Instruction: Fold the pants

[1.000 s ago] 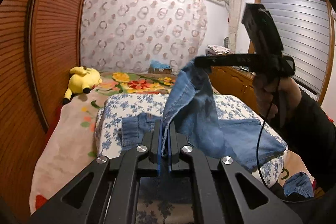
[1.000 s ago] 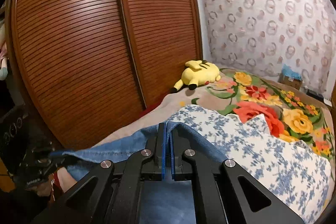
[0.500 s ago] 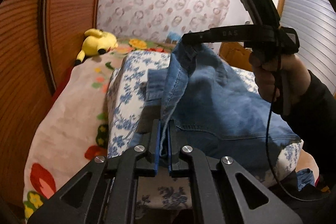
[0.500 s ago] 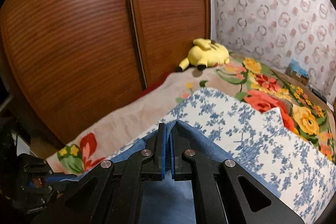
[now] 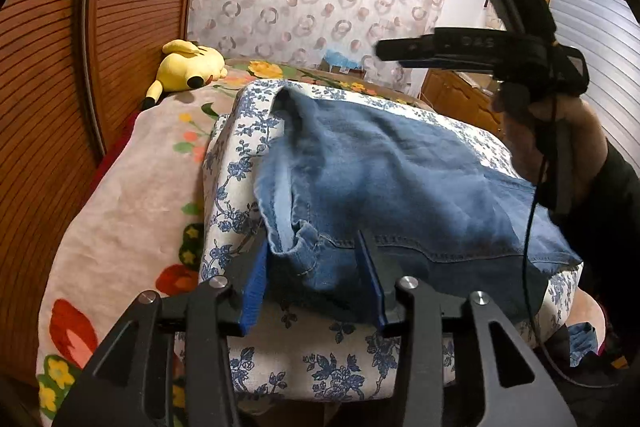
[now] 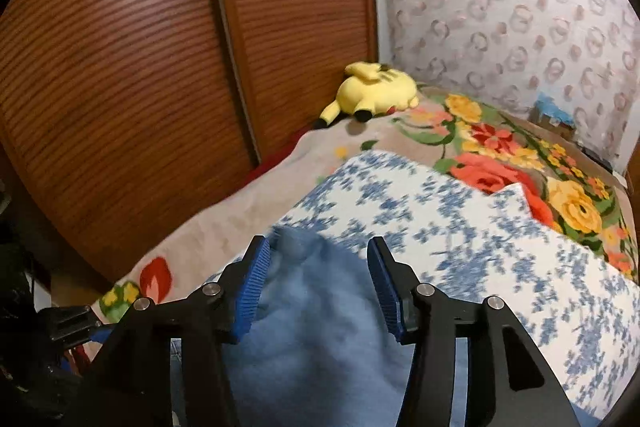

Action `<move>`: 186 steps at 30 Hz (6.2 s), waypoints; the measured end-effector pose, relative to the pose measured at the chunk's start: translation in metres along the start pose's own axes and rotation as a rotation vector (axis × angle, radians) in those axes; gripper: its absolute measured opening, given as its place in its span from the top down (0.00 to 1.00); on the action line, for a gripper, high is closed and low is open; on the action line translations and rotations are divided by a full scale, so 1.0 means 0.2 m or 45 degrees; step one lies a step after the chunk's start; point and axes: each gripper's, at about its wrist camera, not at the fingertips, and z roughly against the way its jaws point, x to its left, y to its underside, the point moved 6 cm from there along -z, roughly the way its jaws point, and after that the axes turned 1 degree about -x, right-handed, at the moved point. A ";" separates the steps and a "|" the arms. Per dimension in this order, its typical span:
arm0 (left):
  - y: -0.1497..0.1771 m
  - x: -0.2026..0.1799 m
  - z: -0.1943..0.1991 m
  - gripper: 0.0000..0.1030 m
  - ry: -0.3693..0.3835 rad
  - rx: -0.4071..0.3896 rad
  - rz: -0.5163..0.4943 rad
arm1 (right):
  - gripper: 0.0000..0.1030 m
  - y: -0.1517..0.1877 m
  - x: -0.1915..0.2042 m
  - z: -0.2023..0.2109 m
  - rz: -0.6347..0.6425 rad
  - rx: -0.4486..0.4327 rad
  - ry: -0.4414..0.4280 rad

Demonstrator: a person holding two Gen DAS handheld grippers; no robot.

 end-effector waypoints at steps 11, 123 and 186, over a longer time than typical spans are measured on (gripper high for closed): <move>-0.08 0.00 0.09 0.58 -0.057 -0.124 -0.021 | 0.47 0.31 -0.40 0.21 -0.062 0.092 0.204; -0.04 -0.84 -0.25 0.36 0.159 0.015 -0.314 | 0.58 1.08 -0.85 1.07 -0.384 -0.022 0.481; 0.07 -0.84 -0.28 0.34 0.098 0.056 -0.266 | 0.87 1.43 -0.85 1.34 -0.434 -0.026 0.538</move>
